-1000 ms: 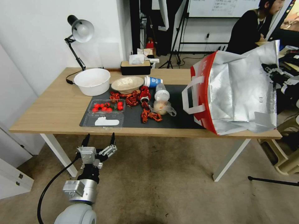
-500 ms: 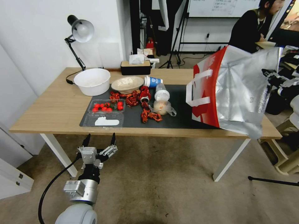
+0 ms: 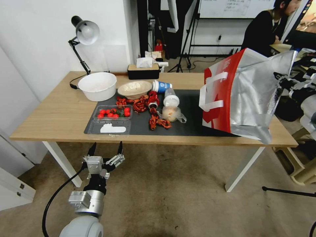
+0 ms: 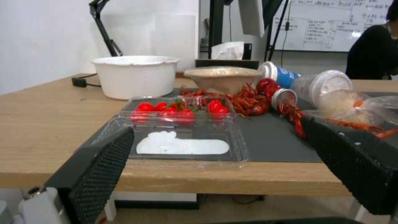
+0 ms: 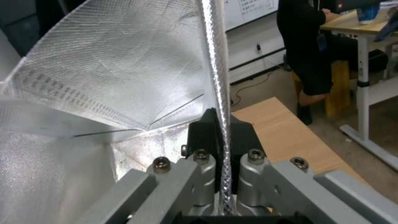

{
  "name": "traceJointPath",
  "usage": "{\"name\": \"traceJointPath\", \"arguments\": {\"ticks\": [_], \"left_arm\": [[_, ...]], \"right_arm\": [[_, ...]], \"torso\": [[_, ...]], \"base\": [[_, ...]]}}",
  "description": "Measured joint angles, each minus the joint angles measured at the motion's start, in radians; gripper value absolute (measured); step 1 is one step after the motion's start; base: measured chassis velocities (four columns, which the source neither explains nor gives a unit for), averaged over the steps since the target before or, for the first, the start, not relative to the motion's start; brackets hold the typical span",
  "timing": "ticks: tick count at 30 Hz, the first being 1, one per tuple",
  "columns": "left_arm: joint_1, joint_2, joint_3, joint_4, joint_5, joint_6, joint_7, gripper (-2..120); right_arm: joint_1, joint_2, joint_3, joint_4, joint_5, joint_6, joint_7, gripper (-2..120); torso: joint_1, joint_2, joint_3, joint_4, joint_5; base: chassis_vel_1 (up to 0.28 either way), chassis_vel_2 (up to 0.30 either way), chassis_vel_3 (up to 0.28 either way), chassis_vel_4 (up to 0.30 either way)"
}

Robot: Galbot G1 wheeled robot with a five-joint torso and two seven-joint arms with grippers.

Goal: Pick up the food delivery bag from the floor and place it on the table.

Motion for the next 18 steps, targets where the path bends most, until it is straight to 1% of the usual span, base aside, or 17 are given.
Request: {"name": "traceJointPath", "arguments": {"ticks": [15,18], "left_arm": [[-0.001,-0.001,0.002,0.003,0.001,-0.007,0.003,100],[-0.001,-0.001,0.002,0.003,0.001,-0.007,0.004,100]], "right_arm": [[0.028,-0.009,-0.018,-0.018,0.001,-0.017,0.011,0],[0.028,-0.009,-0.018,-0.019,0.0,-0.02,0.011,2]], "torso": [[0.0,0.0,0.0,0.0001,0.0],[0.0,0.0,0.0,0.0001,0.0]], "base": [[0.0,0.0,0.0,0.0],[0.0,0.0,0.0,0.0]]}}
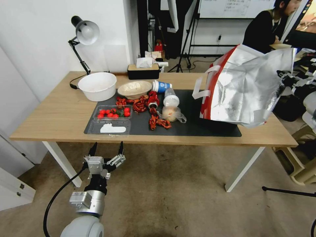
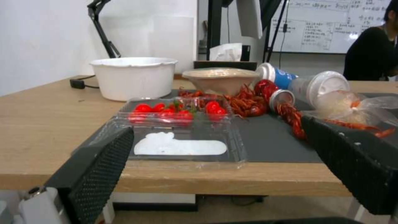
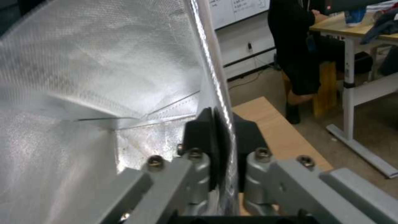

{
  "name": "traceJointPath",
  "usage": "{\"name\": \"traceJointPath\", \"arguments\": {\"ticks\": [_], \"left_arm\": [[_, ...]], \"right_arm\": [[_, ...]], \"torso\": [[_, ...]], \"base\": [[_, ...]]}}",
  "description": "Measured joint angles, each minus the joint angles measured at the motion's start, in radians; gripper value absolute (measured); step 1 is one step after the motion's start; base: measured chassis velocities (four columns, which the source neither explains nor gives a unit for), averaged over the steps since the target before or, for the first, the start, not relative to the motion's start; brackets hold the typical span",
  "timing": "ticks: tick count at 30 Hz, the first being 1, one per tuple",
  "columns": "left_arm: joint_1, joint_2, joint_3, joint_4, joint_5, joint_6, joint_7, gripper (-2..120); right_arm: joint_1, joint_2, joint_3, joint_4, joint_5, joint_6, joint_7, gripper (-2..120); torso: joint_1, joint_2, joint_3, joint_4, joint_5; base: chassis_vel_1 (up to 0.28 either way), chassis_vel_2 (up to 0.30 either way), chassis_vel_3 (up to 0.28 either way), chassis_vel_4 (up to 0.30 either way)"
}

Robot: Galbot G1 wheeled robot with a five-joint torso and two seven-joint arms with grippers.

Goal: Pick up the food delivery bag from the floor and place it on the table.

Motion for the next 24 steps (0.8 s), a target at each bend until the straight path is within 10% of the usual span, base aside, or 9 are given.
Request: {"name": "traceJointPath", "arguments": {"ticks": [24], "left_arm": [[0.004,-0.003,0.009,0.01,0.005,-0.02,0.014,100]], "right_arm": [[0.009,-0.014,0.017,-0.041,-0.111,0.046,-0.052,97]], "torso": [[0.0,0.0,0.0,0.0,0.0001]], "base": [[0.0,0.0,0.0,0.0]]}}
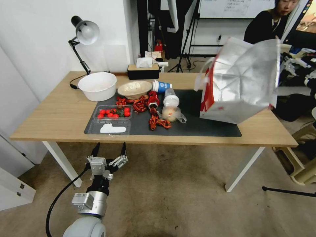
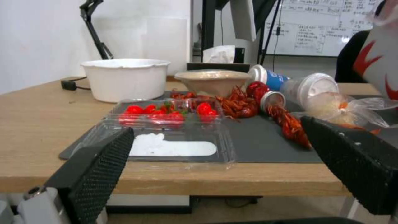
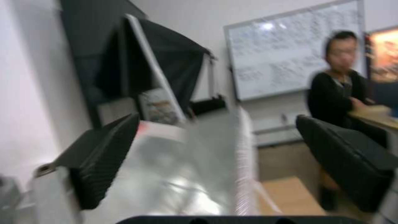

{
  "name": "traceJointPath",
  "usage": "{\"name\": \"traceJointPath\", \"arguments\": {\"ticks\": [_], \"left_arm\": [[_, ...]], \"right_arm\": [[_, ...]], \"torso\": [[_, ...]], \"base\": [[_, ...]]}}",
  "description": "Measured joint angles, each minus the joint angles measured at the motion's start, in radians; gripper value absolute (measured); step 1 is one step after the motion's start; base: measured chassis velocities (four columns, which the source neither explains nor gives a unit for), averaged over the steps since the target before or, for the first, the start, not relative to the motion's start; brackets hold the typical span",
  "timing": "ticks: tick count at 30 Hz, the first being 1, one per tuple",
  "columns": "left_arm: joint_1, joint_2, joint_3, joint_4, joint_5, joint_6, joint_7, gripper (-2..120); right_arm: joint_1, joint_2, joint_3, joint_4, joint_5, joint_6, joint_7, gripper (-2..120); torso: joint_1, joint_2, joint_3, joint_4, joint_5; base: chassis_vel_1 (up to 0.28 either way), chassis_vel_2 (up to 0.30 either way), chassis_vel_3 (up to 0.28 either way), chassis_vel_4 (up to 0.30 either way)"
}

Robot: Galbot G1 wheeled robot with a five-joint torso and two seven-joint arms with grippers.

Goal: Pick up the food delivery bag from the floor and place it on the table.

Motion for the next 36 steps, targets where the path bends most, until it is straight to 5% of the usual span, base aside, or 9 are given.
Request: {"name": "traceJointPath", "arguments": {"ticks": [11,22,29,36], "left_arm": [[0.001,-0.004,0.0,0.0,0.001,-0.008,0.009,100],[0.006,-0.003,-0.007,-0.007,-0.004,-0.008,0.005,100],[0.006,-0.002,-0.011,-0.004,-0.006,-0.01,0.001,100],[0.005,-0.002,-0.012,0.004,-0.009,-0.011,-0.007,100]], "right_arm": [[-0.221,0.048,0.095,0.146,-0.185,0.301,-0.344,100],[-0.411,0.16,0.084,0.272,-0.35,0.405,-0.544,100],[-0.555,0.241,0.062,0.296,-0.572,0.455,-0.6,100],[-0.71,0.378,0.037,0.3,-0.81,0.463,-0.474,100]], "torso": [[0.0,0.0,0.0,-0.0001,-0.0002],[0.0,0.0,0.0,0.0,-0.0004],[0.0,0.0,0.0,-0.0001,-0.0003],[0.0,0.0,0.0,-0.0002,-0.0003]], "base": [[0.0,0.0,0.0,0.0],[0.0,0.0,0.0,0.0],[0.0,0.0,0.0,0.0],[0.0,0.0,0.0,0.0]]}}
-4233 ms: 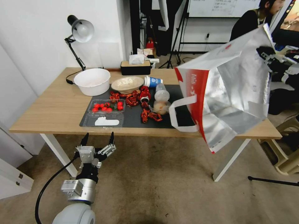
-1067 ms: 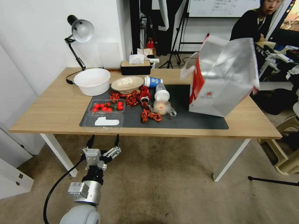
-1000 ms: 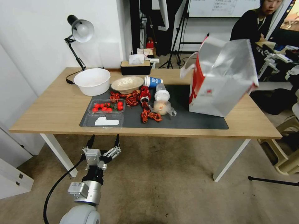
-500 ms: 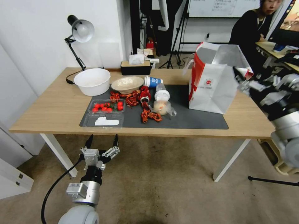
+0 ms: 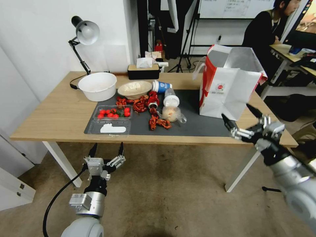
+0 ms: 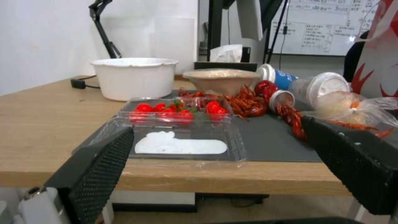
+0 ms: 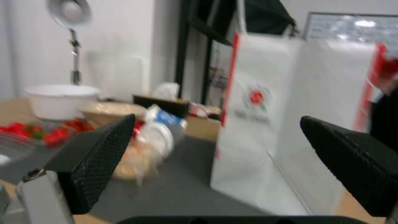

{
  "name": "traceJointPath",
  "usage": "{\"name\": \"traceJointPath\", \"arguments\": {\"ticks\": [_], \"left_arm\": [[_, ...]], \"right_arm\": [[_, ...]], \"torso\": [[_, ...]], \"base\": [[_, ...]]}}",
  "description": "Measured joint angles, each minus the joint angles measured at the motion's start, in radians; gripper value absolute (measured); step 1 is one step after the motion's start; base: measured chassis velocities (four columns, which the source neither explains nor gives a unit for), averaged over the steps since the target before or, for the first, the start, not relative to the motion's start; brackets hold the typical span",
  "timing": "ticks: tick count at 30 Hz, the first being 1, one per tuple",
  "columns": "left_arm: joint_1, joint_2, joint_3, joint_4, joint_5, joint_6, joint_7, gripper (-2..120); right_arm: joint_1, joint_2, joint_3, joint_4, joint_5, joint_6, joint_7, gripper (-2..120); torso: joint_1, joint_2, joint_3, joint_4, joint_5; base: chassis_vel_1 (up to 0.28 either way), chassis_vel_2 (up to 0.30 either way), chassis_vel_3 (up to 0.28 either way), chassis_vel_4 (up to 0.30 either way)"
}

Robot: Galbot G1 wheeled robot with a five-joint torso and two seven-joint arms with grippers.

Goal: Pick up the food delivery bag from the floor and place it on the table.

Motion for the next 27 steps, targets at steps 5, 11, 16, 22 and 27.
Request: {"name": "traceJointPath", "arguments": {"ticks": [5,11,16,22,27], "left_arm": [[-0.001,0.0,0.002,0.003,-0.002,-0.003,-0.006,100],[-0.001,0.0,0.003,0.004,-0.003,-0.004,-0.007,100],[-0.001,0.001,0.003,0.006,-0.005,-0.005,-0.008,100],[-0.001,0.004,0.002,0.009,-0.009,-0.011,-0.008,100],[-0.001,0.006,0.001,0.01,-0.012,-0.015,-0.008,100]], "right_arm": [[-0.051,0.076,-0.043,-0.003,-0.092,0.012,0.071,100],[-0.074,0.125,-0.078,-0.016,-0.155,0.031,0.103,100],[-0.078,0.155,-0.102,-0.036,-0.19,0.048,0.12,100],[-0.077,0.184,-0.138,-0.068,-0.22,0.07,0.144,100],[-0.073,0.201,-0.161,-0.093,-0.229,0.089,0.157,100]], "torso": [[0.0,0.0,0.0,0.0,0.0],[0.0,0.0,0.0,0.0,0.0],[0.0,0.0,0.0,0.0001,0.0],[0.0,0.0,0.0,0.0002,-0.0001],[0.0,0.0,0.0,0.0001,0.0001]], "base": [[0.0,0.0,0.0,0.0],[0.0,0.0,0.0,0.0],[0.0,0.0,0.0,0.0],[0.0,0.0,0.0,0.0],[0.0,0.0,0.0,0.0]]}}
